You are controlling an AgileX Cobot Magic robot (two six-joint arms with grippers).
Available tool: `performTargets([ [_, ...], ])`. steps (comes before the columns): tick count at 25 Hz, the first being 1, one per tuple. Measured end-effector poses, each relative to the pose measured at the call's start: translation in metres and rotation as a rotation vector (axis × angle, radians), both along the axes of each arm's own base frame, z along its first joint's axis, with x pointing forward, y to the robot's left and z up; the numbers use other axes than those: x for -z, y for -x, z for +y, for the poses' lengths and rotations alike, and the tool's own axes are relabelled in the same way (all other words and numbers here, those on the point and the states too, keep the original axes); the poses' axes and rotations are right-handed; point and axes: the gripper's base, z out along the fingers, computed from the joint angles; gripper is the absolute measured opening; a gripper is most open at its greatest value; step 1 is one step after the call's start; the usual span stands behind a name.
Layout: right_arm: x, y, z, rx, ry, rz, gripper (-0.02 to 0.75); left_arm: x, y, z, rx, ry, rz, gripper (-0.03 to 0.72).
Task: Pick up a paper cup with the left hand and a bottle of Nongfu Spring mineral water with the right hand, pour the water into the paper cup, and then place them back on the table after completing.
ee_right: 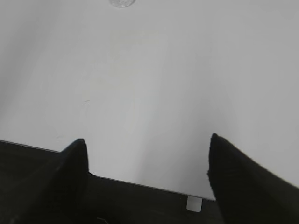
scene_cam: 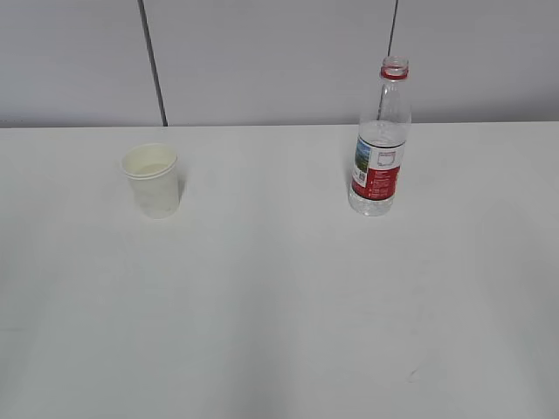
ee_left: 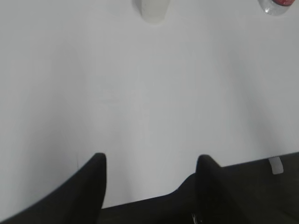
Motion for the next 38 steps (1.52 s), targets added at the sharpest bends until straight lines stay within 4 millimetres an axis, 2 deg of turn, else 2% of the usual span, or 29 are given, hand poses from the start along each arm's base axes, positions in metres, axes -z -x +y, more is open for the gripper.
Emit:
performTargets([
  [6,0.017,0.024,-0.003,-0.006,-0.009,-0.122,0.589,0.022,0.036,0.010,0.002,0.032,-0.129,0.383],
  [10,0.032,0.033,-0.004,-0.010,-0.015,-0.197,0.589,0.034,0.050,0.014,0.006,0.040,-0.182,0.382],
  [16,0.056,0.027,-0.003,-0.015,-0.017,-0.177,0.589,0.049,0.039,0.011,0.034,-0.007,-0.156,0.382],
  [23,0.057,0.026,-0.003,-0.016,-0.020,-0.185,0.589,0.057,0.024,0.006,0.047,-0.005,-0.226,0.382],
  [38,0.056,0.025,-0.008,0.015,0.035,-0.197,0.589,0.057,0.023,0.006,0.022,-0.015,-0.232,0.382],
])
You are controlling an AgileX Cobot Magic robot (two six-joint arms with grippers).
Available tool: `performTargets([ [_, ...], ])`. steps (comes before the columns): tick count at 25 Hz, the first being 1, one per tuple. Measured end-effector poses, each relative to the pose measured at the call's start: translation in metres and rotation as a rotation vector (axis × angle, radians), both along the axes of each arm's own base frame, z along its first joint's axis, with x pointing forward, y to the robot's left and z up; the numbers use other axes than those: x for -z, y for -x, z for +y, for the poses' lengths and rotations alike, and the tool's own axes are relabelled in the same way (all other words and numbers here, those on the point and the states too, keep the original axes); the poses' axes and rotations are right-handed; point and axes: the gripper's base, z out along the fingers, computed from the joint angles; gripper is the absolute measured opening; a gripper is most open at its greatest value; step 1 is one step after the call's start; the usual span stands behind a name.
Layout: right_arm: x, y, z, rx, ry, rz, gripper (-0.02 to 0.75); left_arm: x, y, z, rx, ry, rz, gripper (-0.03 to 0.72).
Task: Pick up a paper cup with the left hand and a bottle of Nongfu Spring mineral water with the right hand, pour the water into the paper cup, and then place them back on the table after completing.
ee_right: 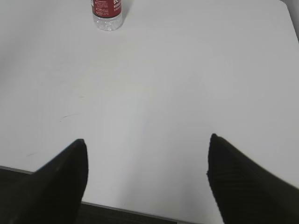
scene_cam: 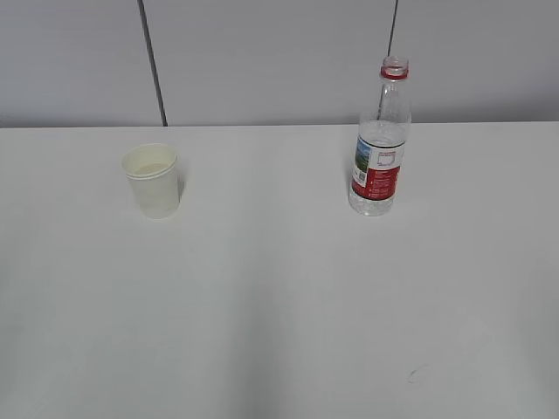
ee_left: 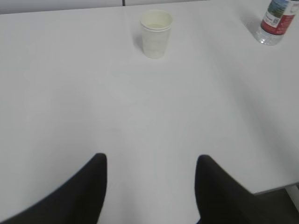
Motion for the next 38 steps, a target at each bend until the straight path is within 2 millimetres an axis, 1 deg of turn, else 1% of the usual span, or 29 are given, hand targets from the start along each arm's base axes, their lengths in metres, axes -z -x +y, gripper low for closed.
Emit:
performTargets([
  [4,-0.0001,0.0001,-0.0006,0.029,0.008,-0.001,0.589,-0.0001,0.0004,-0.0009,-0.091,0.000,-0.001,0.382],
  [7,-0.0002,0.0003,-0.0003,0.064,0.009,-0.003,0.589,0.0000,0.0006,-0.0016,-0.122,0.003,0.000,0.382],
  [38,-0.0002,0.0004,-0.0004,0.072,0.011,-0.003,0.588,0.0000,0.0007,-0.0019,-0.121,0.005,0.000,0.382],
])
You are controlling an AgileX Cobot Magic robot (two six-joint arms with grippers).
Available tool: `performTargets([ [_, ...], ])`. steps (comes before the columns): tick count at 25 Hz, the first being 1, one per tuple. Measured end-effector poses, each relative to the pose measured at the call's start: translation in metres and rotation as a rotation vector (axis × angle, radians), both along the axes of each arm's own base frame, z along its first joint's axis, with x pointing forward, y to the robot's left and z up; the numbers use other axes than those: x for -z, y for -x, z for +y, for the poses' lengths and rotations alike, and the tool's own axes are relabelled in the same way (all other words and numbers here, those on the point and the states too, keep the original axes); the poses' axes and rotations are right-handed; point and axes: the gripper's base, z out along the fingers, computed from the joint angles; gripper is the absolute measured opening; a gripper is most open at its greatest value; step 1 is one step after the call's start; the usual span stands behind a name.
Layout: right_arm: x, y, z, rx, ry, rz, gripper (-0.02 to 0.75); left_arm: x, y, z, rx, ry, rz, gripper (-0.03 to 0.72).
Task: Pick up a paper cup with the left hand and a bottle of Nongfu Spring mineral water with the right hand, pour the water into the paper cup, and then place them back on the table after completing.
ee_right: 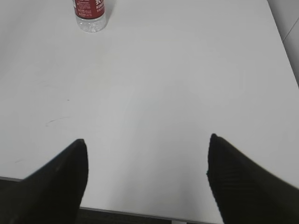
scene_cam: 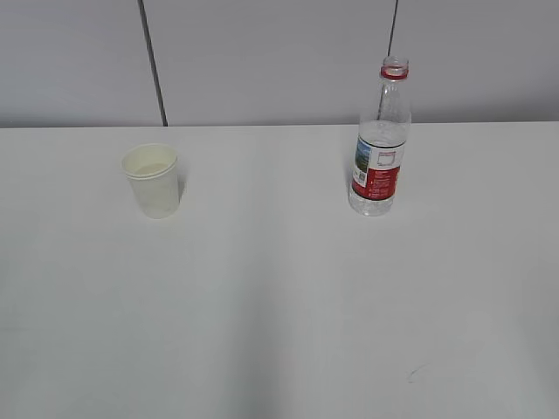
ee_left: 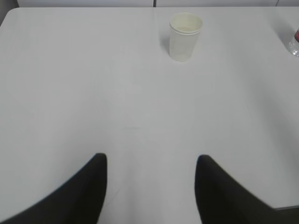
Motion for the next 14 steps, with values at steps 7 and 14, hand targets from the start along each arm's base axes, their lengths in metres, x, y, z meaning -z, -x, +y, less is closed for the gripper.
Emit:
performTargets([
  [7,0.0000,0.0000,0.0000,0.000,0.000,0.000,0.587,0.0000,0.0000,0.0000,0.000,0.000,0.000,0.374],
  [14,0.0000,0.0000,0.0000,0.000,0.000,0.000,0.587,0.0000,0.0000,0.0000,0.000,0.000,0.000,0.363],
])
